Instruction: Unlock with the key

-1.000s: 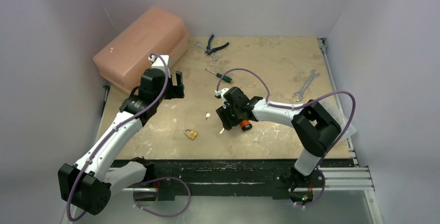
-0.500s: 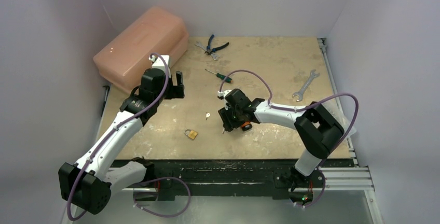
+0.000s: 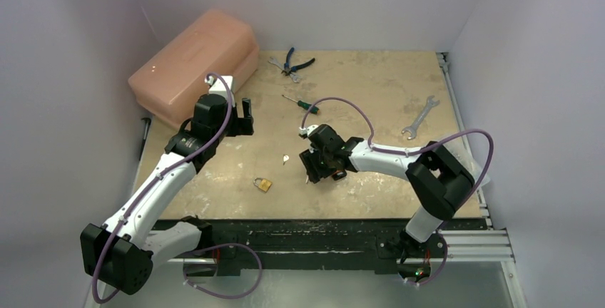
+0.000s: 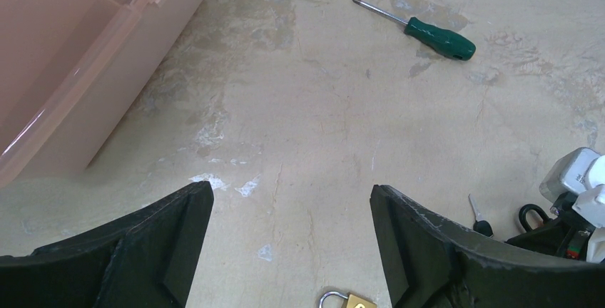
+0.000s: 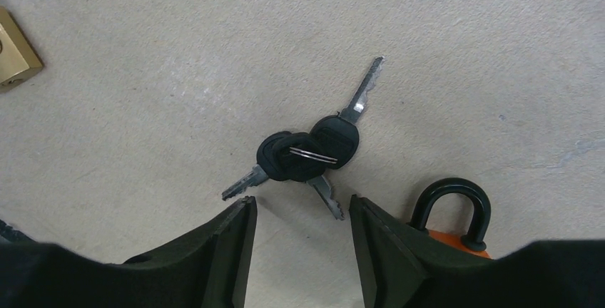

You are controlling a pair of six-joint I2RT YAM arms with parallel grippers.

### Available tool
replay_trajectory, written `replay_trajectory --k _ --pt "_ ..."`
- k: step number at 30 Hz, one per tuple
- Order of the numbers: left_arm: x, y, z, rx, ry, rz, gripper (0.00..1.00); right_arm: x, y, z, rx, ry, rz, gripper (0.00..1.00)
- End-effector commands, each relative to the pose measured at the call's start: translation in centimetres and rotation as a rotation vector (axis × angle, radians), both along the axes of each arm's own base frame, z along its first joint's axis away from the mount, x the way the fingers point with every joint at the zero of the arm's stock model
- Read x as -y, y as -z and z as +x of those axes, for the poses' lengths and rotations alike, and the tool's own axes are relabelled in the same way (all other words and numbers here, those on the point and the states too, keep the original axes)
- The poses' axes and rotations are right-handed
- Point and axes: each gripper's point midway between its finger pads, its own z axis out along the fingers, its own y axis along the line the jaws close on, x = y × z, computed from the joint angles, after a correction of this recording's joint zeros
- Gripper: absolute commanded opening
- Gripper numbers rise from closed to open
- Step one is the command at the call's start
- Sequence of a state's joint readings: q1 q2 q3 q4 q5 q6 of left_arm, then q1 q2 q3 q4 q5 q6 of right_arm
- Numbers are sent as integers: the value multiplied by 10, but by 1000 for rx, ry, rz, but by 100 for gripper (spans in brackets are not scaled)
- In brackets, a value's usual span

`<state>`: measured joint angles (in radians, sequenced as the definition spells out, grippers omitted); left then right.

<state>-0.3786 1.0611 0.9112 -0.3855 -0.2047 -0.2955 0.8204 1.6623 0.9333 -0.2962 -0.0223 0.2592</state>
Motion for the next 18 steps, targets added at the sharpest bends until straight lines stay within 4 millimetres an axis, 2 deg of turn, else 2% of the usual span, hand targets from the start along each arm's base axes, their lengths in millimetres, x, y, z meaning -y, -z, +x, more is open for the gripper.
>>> replay_trajectory --k 1,6,12,18 --pt "0 -14 5 40 -2 -17 87 9 8 11 45 18 -73 58" --pt "0 -15 5 40 -3 -17 87 13 10 16 73 21 -101 55" --pt "0 -14 5 40 -3 -16 87 5 12 16 68 4 -88 50" --pt "-1 -14 5 39 -4 -14 87 2 20 11 53 -4 -103 34"
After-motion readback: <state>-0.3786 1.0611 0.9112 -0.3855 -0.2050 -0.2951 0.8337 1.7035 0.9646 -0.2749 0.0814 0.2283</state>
